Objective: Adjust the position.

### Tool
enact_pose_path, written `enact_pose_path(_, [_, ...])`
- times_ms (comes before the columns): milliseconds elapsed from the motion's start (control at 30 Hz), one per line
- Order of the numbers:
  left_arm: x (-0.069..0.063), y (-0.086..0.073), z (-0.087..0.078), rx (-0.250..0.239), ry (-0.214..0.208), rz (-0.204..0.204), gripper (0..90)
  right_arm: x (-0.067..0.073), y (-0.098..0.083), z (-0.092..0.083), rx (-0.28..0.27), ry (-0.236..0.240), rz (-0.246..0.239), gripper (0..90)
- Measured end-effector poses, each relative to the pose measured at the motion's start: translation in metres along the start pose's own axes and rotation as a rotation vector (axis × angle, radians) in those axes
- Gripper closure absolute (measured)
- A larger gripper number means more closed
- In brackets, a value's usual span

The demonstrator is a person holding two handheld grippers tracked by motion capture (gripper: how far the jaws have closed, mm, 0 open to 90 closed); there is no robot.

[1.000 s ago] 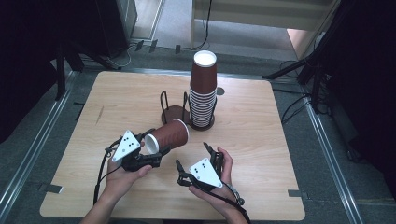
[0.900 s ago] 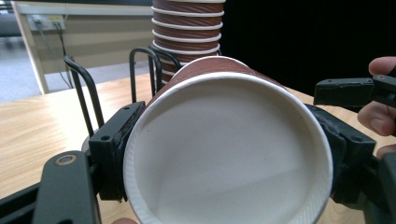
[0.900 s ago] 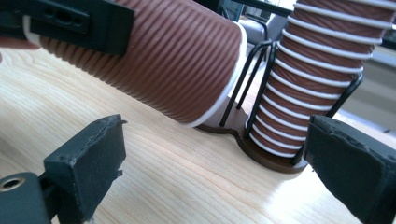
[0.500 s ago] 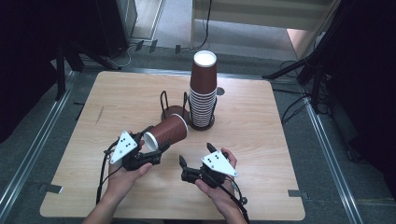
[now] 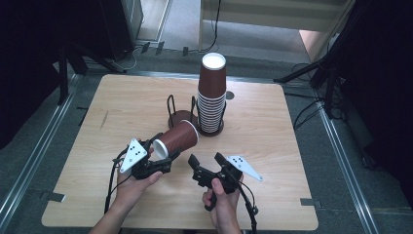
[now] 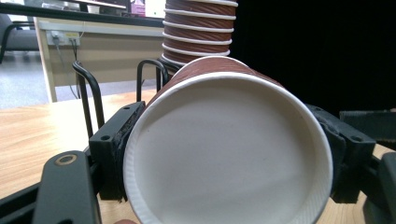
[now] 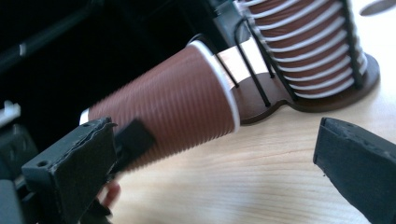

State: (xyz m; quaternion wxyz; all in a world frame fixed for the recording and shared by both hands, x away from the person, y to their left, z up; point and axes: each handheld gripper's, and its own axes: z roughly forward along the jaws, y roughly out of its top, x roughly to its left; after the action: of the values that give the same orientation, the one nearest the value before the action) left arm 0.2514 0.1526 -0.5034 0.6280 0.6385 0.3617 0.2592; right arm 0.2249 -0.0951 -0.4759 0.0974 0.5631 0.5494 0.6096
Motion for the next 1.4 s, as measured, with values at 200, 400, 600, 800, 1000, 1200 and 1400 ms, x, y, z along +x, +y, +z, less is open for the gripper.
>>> enact_pose_path(200, [-0.004,0.0,0.0,-0.008,-0.003,0.006,21.8,-0.007,-0.002,0.003,-0.033,-0.013,0.201,0.0])
enact_pose_path(400, [-0.006,-0.001,0.001,-0.017,-0.003,0.014,21.8,-0.006,-0.009,0.007,-0.041,-0.012,0.368,0.0])
enact_pose_path(600, [-0.01,-0.002,0.004,-0.027,-0.015,0.02,21.9,-0.007,-0.009,0.008,-0.088,-0.001,0.575,0.0])
enact_pose_path(800, [-0.015,-0.003,0.003,-0.034,-0.022,0.032,21.9,-0.005,-0.009,0.01,-0.092,0.018,0.749,0.0])
enact_pose_path(1000, [-0.019,-0.001,0.004,-0.048,-0.041,0.034,21.9,-0.005,-0.012,0.021,-0.063,0.036,0.839,0.0])
enact_pose_path(1200, [-0.023,-0.003,0.005,-0.045,-0.064,0.042,22.2,-0.008,-0.01,0.024,-0.045,0.058,0.935,0.0])
enact_pose_path(1400, [-0.03,-0.004,0.006,-0.033,-0.098,0.056,22.3,-0.008,-0.01,0.028,-0.058,0.057,0.939,0.0])
